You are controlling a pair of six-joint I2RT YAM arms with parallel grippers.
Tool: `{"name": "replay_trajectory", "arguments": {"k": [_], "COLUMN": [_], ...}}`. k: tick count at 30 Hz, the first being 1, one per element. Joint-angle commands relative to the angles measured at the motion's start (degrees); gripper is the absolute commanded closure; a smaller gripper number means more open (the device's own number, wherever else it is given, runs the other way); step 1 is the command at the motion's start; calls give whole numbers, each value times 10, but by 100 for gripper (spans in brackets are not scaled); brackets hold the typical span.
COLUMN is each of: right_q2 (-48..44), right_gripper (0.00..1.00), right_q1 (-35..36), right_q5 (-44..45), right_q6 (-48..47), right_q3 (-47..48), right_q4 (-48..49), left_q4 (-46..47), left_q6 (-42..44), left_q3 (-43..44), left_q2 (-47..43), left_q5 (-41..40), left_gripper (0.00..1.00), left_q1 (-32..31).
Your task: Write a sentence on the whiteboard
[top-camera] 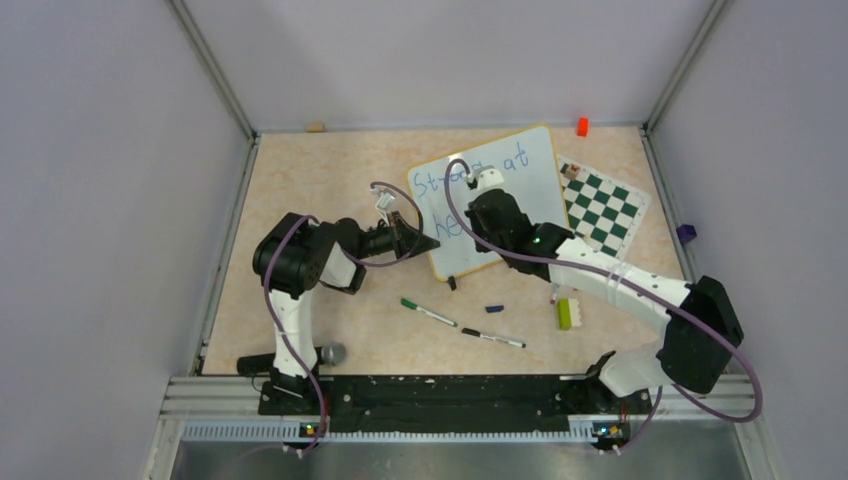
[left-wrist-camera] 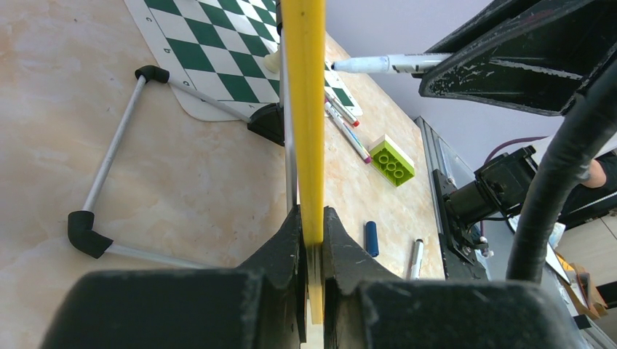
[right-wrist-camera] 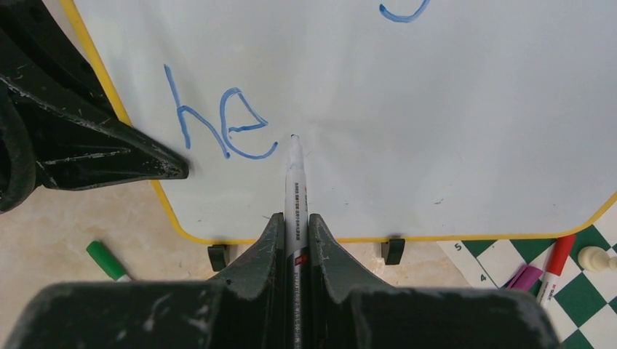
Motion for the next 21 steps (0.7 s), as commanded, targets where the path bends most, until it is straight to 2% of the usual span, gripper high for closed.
{"name": "replay_trajectory", "arguments": {"k": [1, 13, 21], "right_q2": [11, 42, 59], "right_gripper": [100, 100, 100], "right_q1": [-6, -7, -8], "right_q5": [36, 67, 50], "right_q6": [-3, -12, -21], "right_q3": [40, 63, 77], "right_q4": [9, 10, 11], "left_q4": [34, 34, 34], "left_q6": [41, 41, 41], "left_q3": [-3, -3, -3], "left_q2": [-8, -7, -8], "left_q5": [51, 51, 51], "left_gripper": [100, 100, 100], "left_q1": [-21, -21, -21]}}
